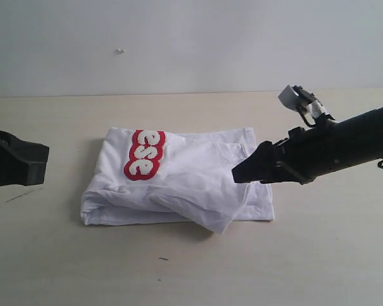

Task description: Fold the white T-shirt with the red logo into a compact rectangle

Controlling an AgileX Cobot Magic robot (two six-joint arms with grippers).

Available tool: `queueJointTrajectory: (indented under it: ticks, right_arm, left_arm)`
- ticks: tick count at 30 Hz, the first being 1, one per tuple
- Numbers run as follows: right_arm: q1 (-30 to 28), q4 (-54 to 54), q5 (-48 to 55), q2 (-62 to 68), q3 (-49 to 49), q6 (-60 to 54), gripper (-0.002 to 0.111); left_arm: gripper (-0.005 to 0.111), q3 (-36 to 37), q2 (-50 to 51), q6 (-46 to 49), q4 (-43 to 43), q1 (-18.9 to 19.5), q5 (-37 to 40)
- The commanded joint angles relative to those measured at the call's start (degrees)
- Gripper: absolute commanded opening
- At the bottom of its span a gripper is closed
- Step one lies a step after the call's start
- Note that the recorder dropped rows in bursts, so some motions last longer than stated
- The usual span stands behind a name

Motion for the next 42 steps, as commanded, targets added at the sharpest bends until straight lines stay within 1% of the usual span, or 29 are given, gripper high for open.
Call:
queueJointTrajectory:
  ticks: [1,4,7,11,21,28,31,34,37,42]
  right_arm:
    - [1.0,7.1,-2.6,3.8,0.1,-3.2,0.076]
    - [1.0,12.5,-3.2,6.2,0.1,-3.1,0.076]
    - [1.0,14.4,-3.2,7.1,0.1,-3.1,0.076]
    - [1.0,14.2,-3.7,7.8,0.1,0.1,0.076]
    - [1.0,9.9,-3.8,8.2,0.2,6.6,0.076]
    - [1.0,14.0,-3.2,11.1,0.1,4.7,0.076]
    - [1.3,17.4,-0.9,13.2,-0.3,0.9,0.076]
    - [1.3,19.8,4.0,15.3,-1.6,-1.4,0.075]
    - [1.3,19.9,3.8,16.6,-2.9,-1.4,0.067]
    - [1.3,19.3,3.5,17.4,-3.2,0.0,0.037]
  left_arm:
    - [0.0,0.3,-0.4,-0.2,-0.3,0.1,-0.7]
    - [0.0,0.3,-0.4,-0.2,-0.3,0.1,-0.6]
    - [0.0,0.3,-0.4,-0.2,-0.3,0.1,-0.6]
    - [0.0,0.3,-0.4,0.0,-0.3,0.1,-0.6]
    - [0.0,0.3,-0.4,0.0,-0.3,0.1,-0.6]
    - [0.0,0.3,-0.4,0.0,-0.3,0.1,-0.6]
    - [0.0,0.3,-0.4,-0.1,-0.3,0.1,-0.6]
    - [0.0,0.3,-0.4,-0.2,-0.4,0.1,-0.6]
    - [0.0,0.3,-0.4,-0.2,-0.5,0.1,-0.5]
    - [0.0,0.3,-0.4,-0.2,-0.5,0.1,-0.2]
